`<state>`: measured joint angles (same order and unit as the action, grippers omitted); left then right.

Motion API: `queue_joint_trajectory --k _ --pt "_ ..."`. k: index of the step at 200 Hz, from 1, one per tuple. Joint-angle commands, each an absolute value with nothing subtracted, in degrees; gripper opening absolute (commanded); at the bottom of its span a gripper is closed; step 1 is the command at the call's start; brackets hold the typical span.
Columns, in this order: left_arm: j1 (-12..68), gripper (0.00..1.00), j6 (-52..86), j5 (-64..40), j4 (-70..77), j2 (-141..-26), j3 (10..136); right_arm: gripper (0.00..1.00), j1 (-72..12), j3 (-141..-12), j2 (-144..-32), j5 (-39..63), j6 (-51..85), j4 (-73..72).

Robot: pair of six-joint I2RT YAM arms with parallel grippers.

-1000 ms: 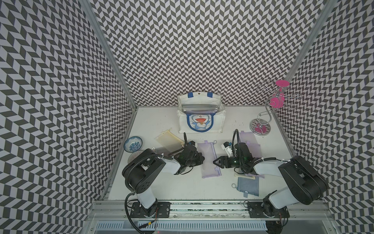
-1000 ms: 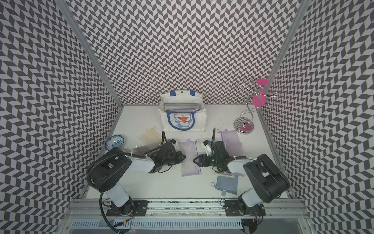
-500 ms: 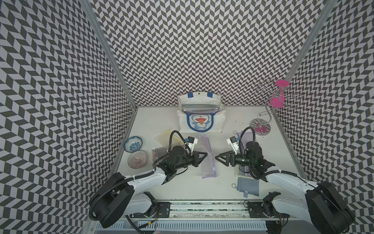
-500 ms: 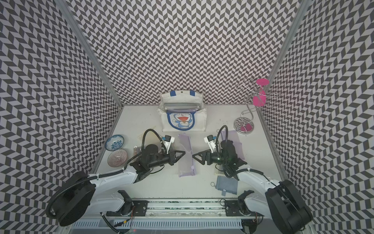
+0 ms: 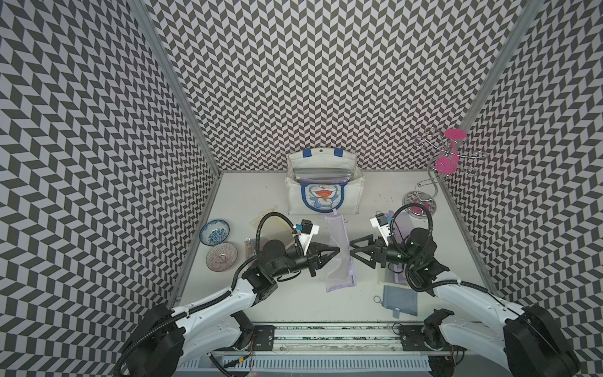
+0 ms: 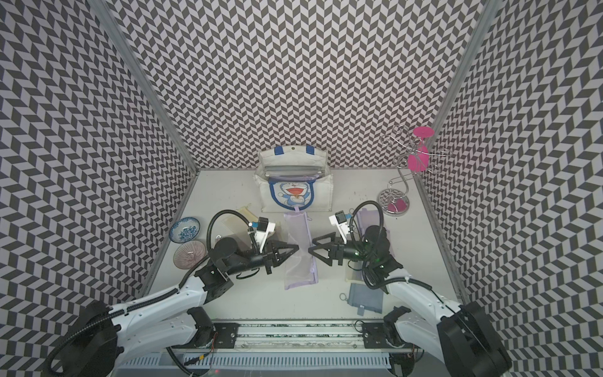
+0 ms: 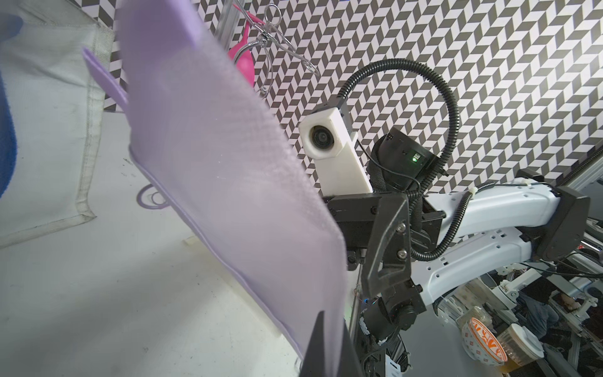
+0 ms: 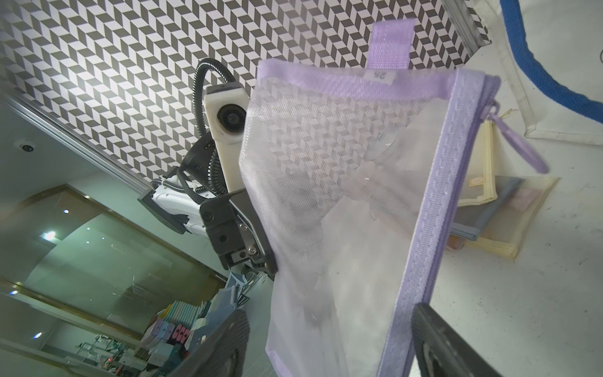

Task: Put the pencil pouch into the canvas bag
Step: Pick up the pencil pouch from the center of the board.

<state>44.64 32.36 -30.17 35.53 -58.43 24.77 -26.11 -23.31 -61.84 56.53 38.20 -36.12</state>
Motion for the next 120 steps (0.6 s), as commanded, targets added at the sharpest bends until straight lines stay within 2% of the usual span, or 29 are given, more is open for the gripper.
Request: queue_joint_trajectory --k 1,45,87,97,120 --pt "45.0 0.00 31.1 -31.1 36.8 -56.5 26.2 0.80 -26.4 -24.4 -60.8 57.5 37.6 -37.9" --pt "46.0 0.00 29.4 -29.8 33.2 -54.1 27.7 0.82 -26.4 -25.7 -61.9 57.6 37.0 -37.5" --pt "46.3 0.00 29.1 -30.3 33.1 -55.1 27.4 0.81 -26.4 -25.8 -62.1 60.0 40.9 -45.4" --pt "46.3 0.00 29.4 -30.7 34.0 -55.6 27.3 0.75 -26.3 -26.0 -62.3 60.7 41.6 -47.0" --pt "46.3 0.00 29.7 -31.2 34.9 -56.4 27.3 0.43 -26.5 -25.9 -62.3 61.4 43.4 -50.5"
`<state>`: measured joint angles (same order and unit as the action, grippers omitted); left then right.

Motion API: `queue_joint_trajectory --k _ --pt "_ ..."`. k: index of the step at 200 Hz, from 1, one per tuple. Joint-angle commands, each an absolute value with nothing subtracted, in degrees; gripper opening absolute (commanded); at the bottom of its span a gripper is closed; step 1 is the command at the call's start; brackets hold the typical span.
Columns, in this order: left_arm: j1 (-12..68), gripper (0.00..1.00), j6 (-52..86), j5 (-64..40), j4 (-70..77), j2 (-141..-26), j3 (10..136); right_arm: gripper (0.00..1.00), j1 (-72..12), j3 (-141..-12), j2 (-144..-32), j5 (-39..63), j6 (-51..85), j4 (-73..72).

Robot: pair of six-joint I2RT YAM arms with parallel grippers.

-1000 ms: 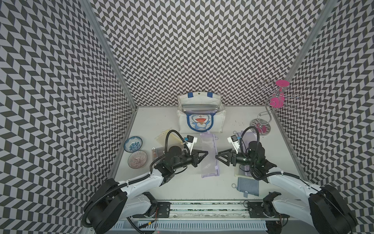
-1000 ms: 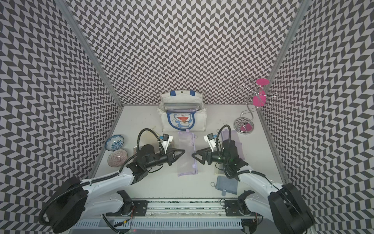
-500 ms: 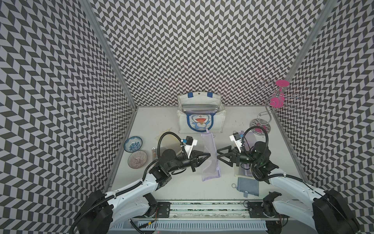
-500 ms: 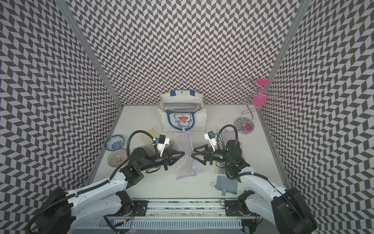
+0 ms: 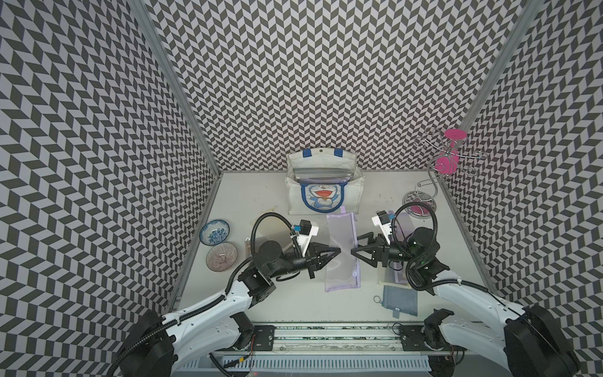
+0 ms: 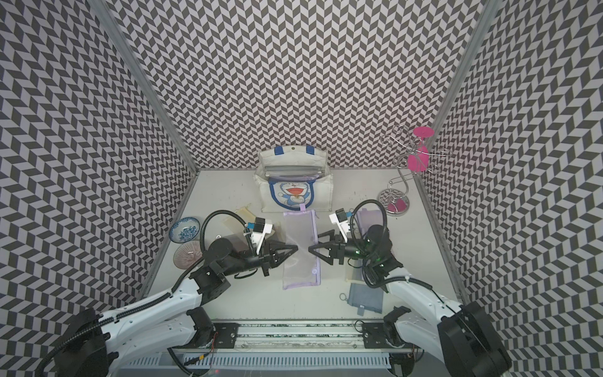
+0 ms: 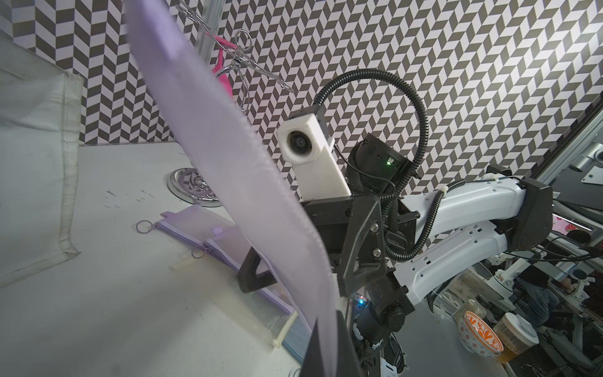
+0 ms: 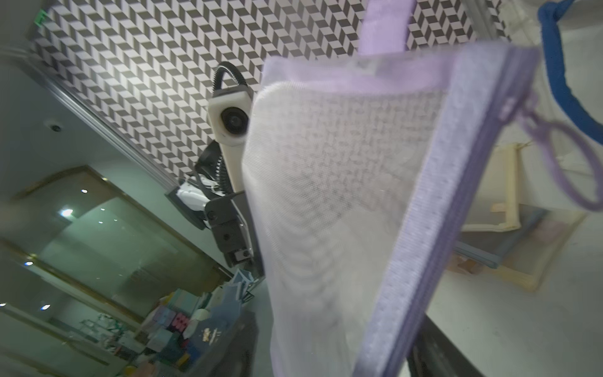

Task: Put the pencil pouch into the canvas bag
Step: Pick up the pencil pouch from the center of the board.

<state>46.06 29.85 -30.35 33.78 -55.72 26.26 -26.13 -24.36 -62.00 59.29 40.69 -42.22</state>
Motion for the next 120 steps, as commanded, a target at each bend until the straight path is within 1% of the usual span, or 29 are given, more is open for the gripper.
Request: queue_joint_trajectory --k 1,14,47,79,96,105,112,120 --pt "46.3 0.00 29.8 -31.1 34.9 -56.4 27.3 0.42 -26.4 -25.9 -62.3 61.4 43.4 -50.7" --pt "46.3 0.00 29.9 -30.7 35.1 -56.6 27.1 0.33 -26.5 -25.7 -62.3 61.5 44.1 -52.2" --pt "46.2 0.00 30.7 -29.1 35.8 -57.0 26.1 0.28 -26.6 -25.4 -62.7 61.6 44.0 -53.2" --pt "45.7 0.00 31.7 -26.2 35.3 -57.1 25.3 0.15 -26.5 -25.2 -62.1 59.9 42.8 -52.1" --pt "44.8 0.00 32.5 -24.7 36.0 -57.3 24.1 0.05 -26.5 -25.1 -62.4 58.2 41.8 -50.9" --pt "44.6 0.08 32.6 -23.8 35.3 -57.5 24.1 0.00 -26.6 -25.7 -62.9 57.4 40.6 -49.1" --pt "44.6 0.16 32.5 -23.0 34.6 -57.7 24.2 0.00 -26.6 -26.7 -63.3 57.0 38.8 -47.0" --pt "44.6 0.27 32.3 -21.9 33.5 -57.7 24.4 0.00 -26.6 -28.1 -63.7 56.2 36.7 -44.0"
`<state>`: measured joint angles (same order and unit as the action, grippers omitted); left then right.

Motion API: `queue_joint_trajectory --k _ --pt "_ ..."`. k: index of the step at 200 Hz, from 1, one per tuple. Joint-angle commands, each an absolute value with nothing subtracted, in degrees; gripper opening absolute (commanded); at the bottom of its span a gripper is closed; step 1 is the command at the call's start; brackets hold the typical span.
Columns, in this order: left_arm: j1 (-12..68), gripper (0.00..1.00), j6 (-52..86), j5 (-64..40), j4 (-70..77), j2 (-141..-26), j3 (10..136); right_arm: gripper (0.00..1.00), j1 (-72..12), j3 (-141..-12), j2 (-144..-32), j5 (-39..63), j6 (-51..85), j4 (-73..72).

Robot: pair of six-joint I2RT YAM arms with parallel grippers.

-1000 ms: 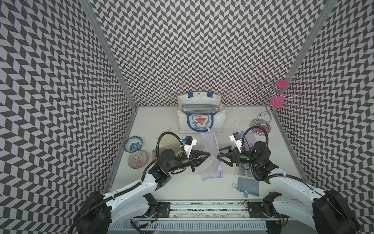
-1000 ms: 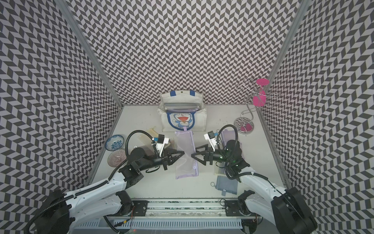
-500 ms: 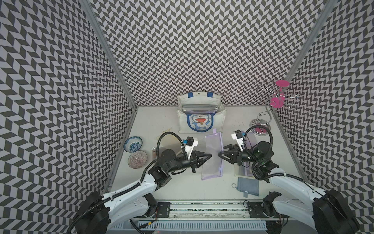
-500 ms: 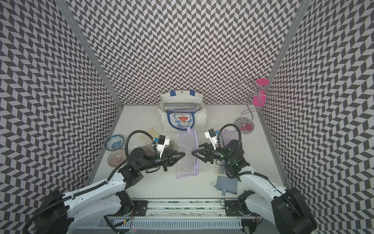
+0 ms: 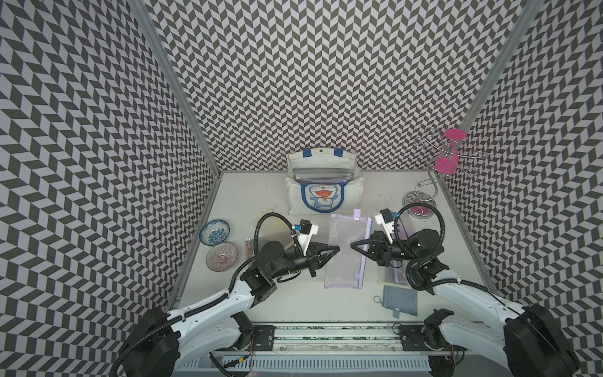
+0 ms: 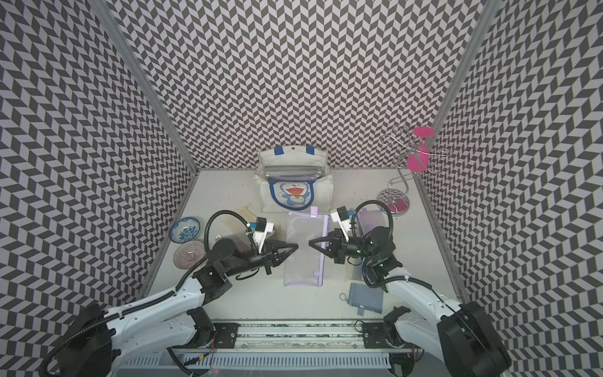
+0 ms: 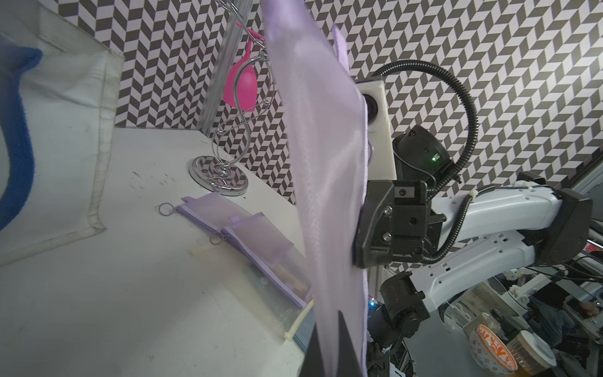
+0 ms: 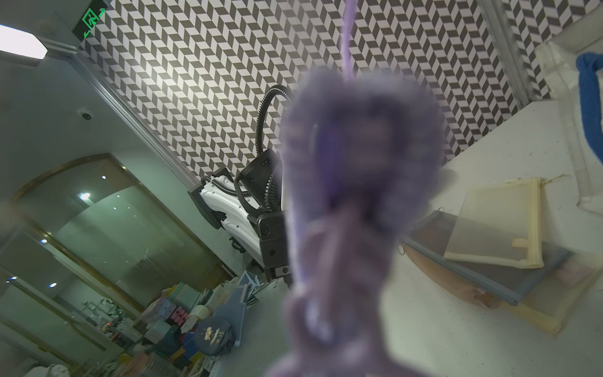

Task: Put the pencil pouch into the canvas bag
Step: Pick up the pencil pouch from the center of the board, then place the pencil pouch in the canvas bag.

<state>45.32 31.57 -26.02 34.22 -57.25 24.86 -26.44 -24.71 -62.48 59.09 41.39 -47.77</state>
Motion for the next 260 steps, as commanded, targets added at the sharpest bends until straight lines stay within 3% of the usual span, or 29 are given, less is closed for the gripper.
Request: queue_joint_trajectory --k 1,22,50,59,109,187,260 --pt "44.6 0.29 32.3 -21.8 33.4 -57.7 24.4 0.00 -26.6 -28.3 -63.7 56.0 36.4 -43.5" --pt "43.9 0.64 32.5 -17.3 29.8 -57.7 24.3 0.00 -26.8 -34.7 -64.9 50.6 28.1 -30.7" --pt "42.6 0.91 33.0 -10.5 21.7 -57.7 25.3 0.00 -26.8 -47.5 -68.6 41.3 15.1 -14.7" --pt "42.6 0.96 32.3 -8.8 18.6 -57.7 26.1 0.00 -26.8 -52.8 -70.4 38.3 10.6 -9.5" --pt "42.3 0.99 31.2 -1.9 9.0 -57.6 28.9 0.00 -27.8 -83.0 -87.2 24.4 -2.9 5.4" --pt "42.0 0.99 32.6 -4.0 16.6 -54.0 23.0 0.00 -30.3 -122.3 -113.2 3.9 -25.5 18.5" --pt "39.1 0.98 32.8 -7.1 19.4 -54.5 22.0 0.00 -30.4 -118.5 -118.2 -3.0 -41.0 15.1"
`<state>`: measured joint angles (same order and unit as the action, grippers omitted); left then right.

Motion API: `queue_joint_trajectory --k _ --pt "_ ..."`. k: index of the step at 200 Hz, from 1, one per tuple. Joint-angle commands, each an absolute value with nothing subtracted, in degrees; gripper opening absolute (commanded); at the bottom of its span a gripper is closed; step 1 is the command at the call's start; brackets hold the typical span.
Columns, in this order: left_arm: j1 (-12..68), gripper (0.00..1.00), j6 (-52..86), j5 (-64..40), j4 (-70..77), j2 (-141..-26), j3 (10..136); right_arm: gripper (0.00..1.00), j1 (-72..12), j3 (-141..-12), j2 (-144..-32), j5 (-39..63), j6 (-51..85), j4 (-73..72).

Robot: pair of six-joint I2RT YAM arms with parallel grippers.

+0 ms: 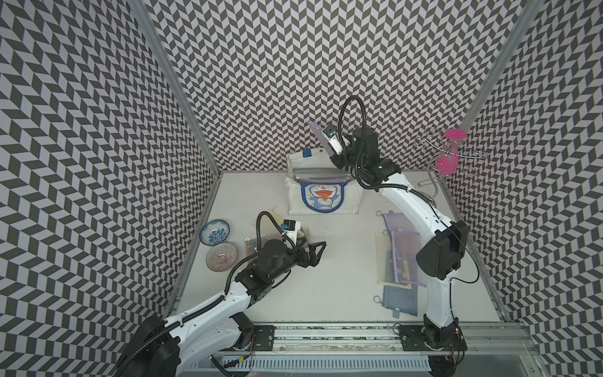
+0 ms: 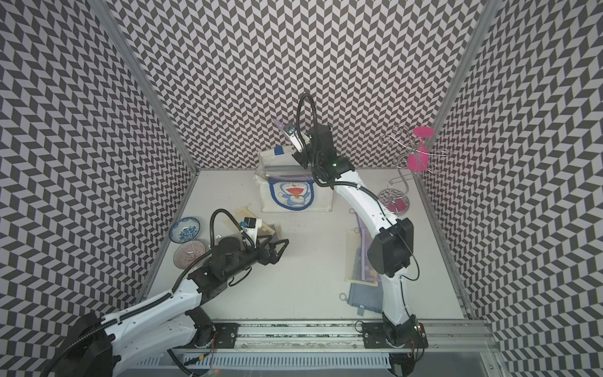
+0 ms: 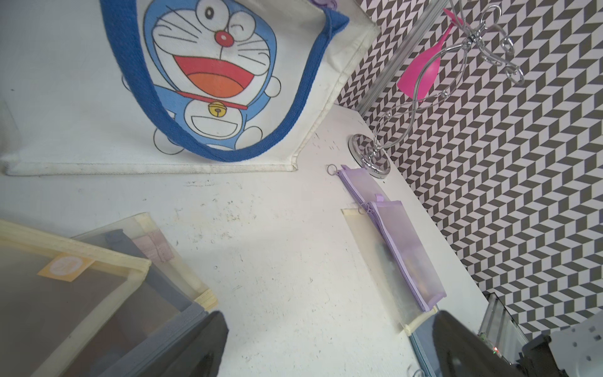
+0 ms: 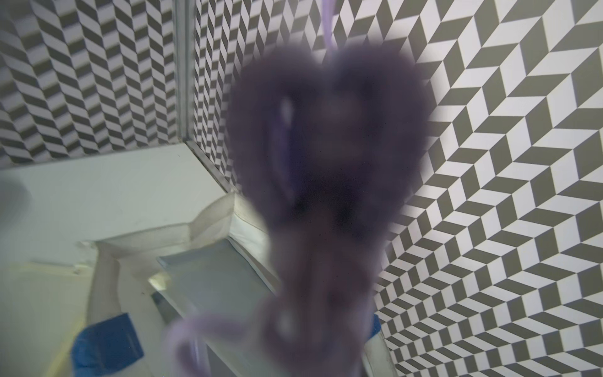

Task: Put the pencil pouch into the canvas bag
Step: Place the pencil pouch in the canvas bag.

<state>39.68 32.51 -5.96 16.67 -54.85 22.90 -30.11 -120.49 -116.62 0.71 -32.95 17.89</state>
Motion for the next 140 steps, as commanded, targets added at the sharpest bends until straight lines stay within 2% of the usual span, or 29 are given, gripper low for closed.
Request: queue_joint_trajectory --k 1,109,140 --pt "39.1 0.98 32.8 -7.1 19.3 -54.5 22.0 0.00 -30.3 -118.5 -118.2 -3.0 -41.0 15.1" --pt "38.8 0.96 33.1 -6.2 21.3 -52.4 20.7 0.00 -30.6 -114.3 -121.8 -2.6 -43.4 13.1" --pt "38.6 0.96 33.0 -5.5 21.0 -51.7 20.5 0.12 -31.1 -114.5 -122.5 -2.5 -43.0 13.0"
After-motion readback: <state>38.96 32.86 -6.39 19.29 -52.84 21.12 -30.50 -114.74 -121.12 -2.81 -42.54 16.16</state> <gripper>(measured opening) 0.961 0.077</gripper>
